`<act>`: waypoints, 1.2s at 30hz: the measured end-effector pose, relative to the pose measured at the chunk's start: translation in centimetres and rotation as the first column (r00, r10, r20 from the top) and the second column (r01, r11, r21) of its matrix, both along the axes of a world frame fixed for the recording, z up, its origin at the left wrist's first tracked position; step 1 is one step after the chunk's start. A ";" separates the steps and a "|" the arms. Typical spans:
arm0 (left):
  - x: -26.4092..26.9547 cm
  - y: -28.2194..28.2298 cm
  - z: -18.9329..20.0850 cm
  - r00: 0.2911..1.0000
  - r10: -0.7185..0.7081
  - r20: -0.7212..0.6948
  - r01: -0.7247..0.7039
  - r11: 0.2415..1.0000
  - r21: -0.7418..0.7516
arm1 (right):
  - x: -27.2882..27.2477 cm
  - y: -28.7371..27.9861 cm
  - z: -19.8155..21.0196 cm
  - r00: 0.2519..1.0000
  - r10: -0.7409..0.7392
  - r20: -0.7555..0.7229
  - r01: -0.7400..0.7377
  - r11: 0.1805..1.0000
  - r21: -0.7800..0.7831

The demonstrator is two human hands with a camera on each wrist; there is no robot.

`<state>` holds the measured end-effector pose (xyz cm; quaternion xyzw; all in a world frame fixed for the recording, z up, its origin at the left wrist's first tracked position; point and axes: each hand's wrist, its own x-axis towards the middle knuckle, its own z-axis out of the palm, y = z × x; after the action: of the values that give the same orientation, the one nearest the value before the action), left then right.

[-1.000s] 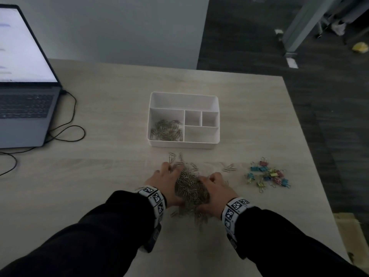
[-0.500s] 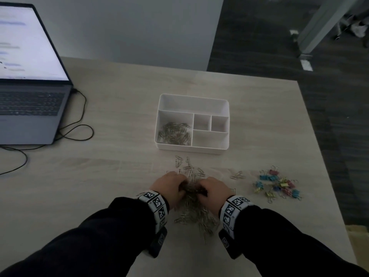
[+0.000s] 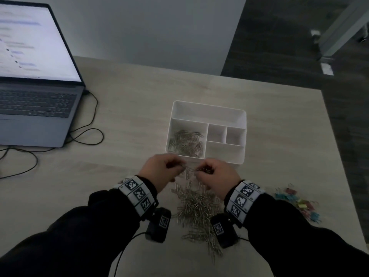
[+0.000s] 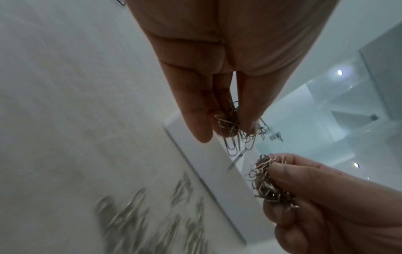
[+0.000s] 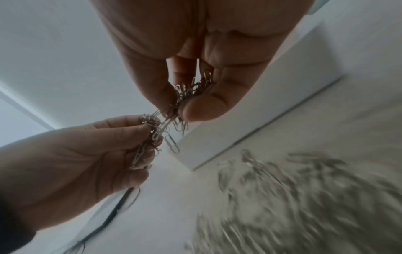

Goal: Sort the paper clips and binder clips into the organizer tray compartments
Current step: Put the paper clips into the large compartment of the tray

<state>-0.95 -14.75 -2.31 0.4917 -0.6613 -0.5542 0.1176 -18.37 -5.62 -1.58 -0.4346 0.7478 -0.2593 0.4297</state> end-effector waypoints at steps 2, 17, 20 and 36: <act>-0.6 -1.9 0.6 0.998 0.051 -0.020 -0.051 0.998 -0.027 | -0.3 -2.0 0.6 0.999 -0.039 0.027 0.040 0.998 -0.043; -5.3 -8.3 0.8 0.915 -0.083 0.395 0.235 0.906 -0.353 | -1.4 -10.5 -0.1 0.937 0.108 -0.331 -0.100 0.994 0.042; -5.1 -8.2 0.8 0.918 -0.090 0.387 0.237 0.906 -0.352 | -1.5 -10.2 0.2 0.939 0.145 -0.311 -0.135 0.989 0.051; 0.4 -0.2 0.0 0.963 -0.146 0.225 0.205 0.941 -0.268 | -1.6 1.7 -4.1 0.800 0.473 -0.368 -0.444 0.880 0.167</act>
<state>-0.57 -14.92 -2.34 0.4618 -0.7848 -0.4073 0.0702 -19.97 -3.91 -5.64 -0.6301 0.7007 -0.0264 0.3337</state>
